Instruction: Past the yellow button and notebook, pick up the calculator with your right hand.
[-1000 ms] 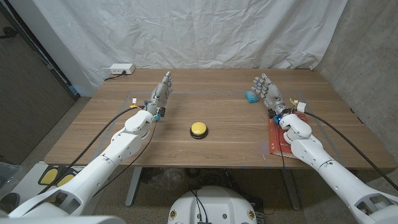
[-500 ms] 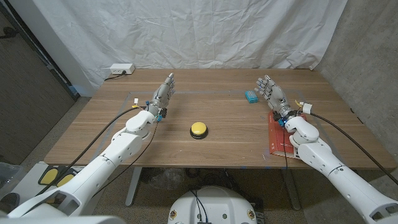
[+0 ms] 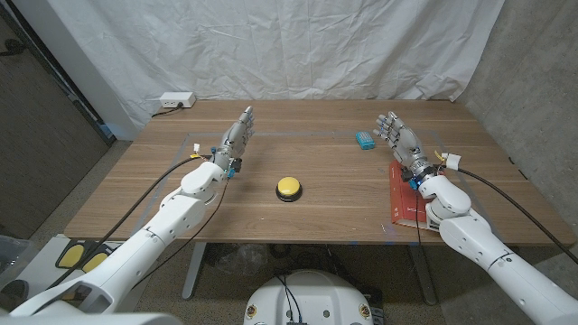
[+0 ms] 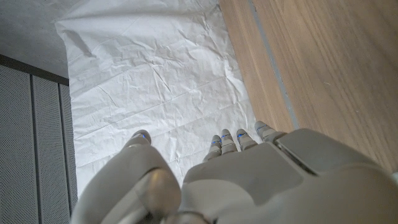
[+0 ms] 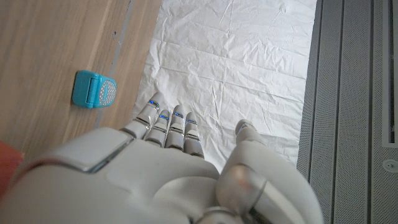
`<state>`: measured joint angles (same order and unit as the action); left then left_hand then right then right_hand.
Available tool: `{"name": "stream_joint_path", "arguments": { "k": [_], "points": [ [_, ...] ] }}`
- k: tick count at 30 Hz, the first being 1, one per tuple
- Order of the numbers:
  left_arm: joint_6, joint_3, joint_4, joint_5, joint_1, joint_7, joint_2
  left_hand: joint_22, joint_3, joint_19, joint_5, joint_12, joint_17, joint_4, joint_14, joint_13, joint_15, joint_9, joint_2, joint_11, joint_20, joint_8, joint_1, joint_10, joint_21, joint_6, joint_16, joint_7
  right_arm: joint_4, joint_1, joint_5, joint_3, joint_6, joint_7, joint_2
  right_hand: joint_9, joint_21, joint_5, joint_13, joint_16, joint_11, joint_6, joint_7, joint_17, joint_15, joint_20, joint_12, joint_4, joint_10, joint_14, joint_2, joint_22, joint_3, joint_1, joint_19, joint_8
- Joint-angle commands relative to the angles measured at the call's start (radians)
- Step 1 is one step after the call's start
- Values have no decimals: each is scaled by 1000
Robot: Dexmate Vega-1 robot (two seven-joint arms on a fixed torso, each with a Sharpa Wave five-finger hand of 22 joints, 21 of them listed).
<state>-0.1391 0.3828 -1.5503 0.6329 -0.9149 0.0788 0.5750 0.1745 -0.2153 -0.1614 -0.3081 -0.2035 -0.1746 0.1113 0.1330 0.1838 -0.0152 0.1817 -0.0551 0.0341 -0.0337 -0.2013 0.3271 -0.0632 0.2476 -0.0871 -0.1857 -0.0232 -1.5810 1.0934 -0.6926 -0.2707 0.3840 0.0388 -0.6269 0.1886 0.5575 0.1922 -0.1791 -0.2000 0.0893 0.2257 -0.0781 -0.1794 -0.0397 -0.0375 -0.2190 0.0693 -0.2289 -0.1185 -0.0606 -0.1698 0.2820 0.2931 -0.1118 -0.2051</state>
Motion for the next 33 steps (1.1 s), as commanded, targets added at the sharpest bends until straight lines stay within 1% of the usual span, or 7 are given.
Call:
{"name": "stream_joint_path", "arguments": {
  "k": [1, 12, 13, 18, 24, 28, 33],
  "points": [
    [-23, -6, 25, 9, 5, -20, -6, 4, -5, -1, -6, -4, -4, -5, -2, 1, 1, 3, 3, 0, -62, -5, 10, 2, -2, 8, -3, -1, -102, 72, 37, 20, 7, -62, -24, 1, -4, -2, -4, -4, 2, 10, 0, -4, 1, -11, -10, 6, -12, -10, -1, -4, 0, 14, -11, -1],
    [-36, -7, 52, 15, 13, -41, -9, 5, -5, -3, -5, -3, -4, -7, -2, 1, 1, 3, 7, 1, -61, -3, 15, 0, -5, 8, -3, 0, -152, 122, 70, 31, 24, -92, -34, 1, -7, -4, -4, -6, -2, 13, 0, -4, 1, -10, -11, 9, -19, -17, -2, -5, -1, 15, -18, -1],
    [-38, -8, 57, 18, 14, -43, -11, 5, -5, -3, -5, -3, -4, -7, -2, 1, 1, 3, 8, 1, -60, -3, 16, 0, -6, 9, -3, -1, -159, 127, 71, 32, 21, -95, -37, 1, -8, -5, -4, -6, 2, 14, 0, -5, 2, -10, -11, 9, -20, -18, -3, -5, -1, 15, -19, -1],
    [9, -3, 60, 19, 28, -39, 3, 5, -6, -4, -4, -2, -4, -8, -3, 1, 0, 3, 10, -1, -60, -3, 18, 1, -7, 10, -3, 0, -184, 156, 76, 38, 19, -112, -39, 1, -8, -6, -4, -7, 1, 21, 1, -5, 0, -7, -13, 10, -27, -24, -4, -5, -1, 17, -27, -3],
    [-30, -9, 72, 26, 27, -62, -6, 5, -6, -4, -4, -2, -4, -9, -4, 1, 2, 3, 13, -5, -59, -2, 21, 2, -9, 10, -3, -2, -213, 196, 105, 51, 24, -142, -48, 2, -10, -7, -5, -8, 1, 24, 2, -5, 1, -6, -14, 12, -33, -31, -5, -5, 0, 18, -33, -3],
    [-20, -3, 70, 24, 36, -64, -6, 5, -6, 0, -3, -2, -5, -10, -5, 1, 2, 3, 14, -6, -60, -2, 23, 2, -9, 11, -3, -3, -236, 222, 135, 63, 15, -172, -58, 2, -10, -8, -5, -8, -2, 25, 4, -5, 4, -6, -14, 13, -35, -34, -5, -5, 0, 19, -38, -2],
    [-10, 1, 61, 17, 38, -55, -4, 5, -5, 0, -2, -2, -5, -11, -4, 1, 4, 3, 16, -9, -58, -1, 24, 1, -11, 11, -2, -5, -245, 246, 143, 73, 22, -174, -63, 2, -12, -8, -5, -7, -4, 25, 3, -5, 4, -6, -13, 14, -36, -35, -6, -5, 0, 20, -40, -1]
  ]
}}
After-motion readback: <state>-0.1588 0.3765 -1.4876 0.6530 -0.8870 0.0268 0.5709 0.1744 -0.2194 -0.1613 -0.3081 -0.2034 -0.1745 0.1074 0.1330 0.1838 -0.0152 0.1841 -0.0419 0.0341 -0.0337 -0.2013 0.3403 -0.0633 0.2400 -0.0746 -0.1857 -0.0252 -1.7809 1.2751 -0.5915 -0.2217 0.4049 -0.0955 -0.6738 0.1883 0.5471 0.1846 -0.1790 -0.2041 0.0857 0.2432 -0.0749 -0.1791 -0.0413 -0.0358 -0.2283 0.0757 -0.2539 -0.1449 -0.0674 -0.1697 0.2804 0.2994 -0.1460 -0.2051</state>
